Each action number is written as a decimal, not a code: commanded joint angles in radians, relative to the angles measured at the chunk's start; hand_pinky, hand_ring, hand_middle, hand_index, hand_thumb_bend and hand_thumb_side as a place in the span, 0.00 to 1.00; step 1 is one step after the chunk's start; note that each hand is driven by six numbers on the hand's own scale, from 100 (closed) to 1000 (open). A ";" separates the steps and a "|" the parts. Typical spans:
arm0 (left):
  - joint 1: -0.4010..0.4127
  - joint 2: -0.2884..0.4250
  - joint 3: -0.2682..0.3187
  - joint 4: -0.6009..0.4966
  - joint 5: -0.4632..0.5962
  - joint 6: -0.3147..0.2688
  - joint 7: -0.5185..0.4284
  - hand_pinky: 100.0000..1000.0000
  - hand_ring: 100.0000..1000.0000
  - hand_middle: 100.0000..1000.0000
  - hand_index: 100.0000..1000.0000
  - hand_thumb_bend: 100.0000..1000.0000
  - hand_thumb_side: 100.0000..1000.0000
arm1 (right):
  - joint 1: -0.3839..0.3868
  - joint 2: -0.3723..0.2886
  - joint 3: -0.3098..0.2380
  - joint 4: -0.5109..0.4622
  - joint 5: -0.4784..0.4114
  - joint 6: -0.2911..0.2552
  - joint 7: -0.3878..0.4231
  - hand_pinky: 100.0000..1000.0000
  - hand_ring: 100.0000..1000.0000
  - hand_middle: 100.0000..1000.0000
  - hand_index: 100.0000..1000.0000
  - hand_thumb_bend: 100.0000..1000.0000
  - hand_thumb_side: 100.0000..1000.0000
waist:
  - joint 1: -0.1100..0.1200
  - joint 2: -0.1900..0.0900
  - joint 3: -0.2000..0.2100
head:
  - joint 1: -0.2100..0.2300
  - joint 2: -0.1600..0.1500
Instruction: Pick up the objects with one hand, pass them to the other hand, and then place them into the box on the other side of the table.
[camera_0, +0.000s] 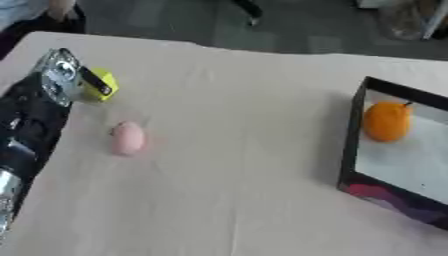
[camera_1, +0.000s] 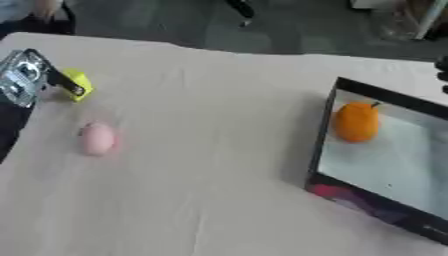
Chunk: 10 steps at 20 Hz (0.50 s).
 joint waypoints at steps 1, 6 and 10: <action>-0.028 0.023 -0.011 -0.024 -0.010 -0.004 -0.007 0.86 0.79 0.65 0.46 0.23 0.00 | -0.013 -0.026 -0.008 -0.007 -0.005 -0.005 0.001 1.00 1.00 0.94 0.96 0.00 0.71 | -0.013 -0.012 0.001 | -0.004 -0.003; -0.033 0.043 -0.035 -0.082 -0.027 -0.043 -0.028 0.85 0.78 0.64 0.45 0.22 0.00 | -0.009 -0.029 -0.011 -0.006 -0.009 -0.006 -0.001 1.00 1.00 0.93 0.96 0.00 0.70 | -0.013 -0.017 0.007 | -0.012 0.002; -0.019 0.059 -0.055 -0.167 0.004 -0.083 -0.044 0.84 0.77 0.62 0.44 0.20 0.00 | -0.014 -0.033 -0.013 -0.010 -0.020 -0.006 -0.002 1.00 1.00 0.93 0.96 0.00 0.69 | -0.015 -0.020 0.012 | -0.023 0.005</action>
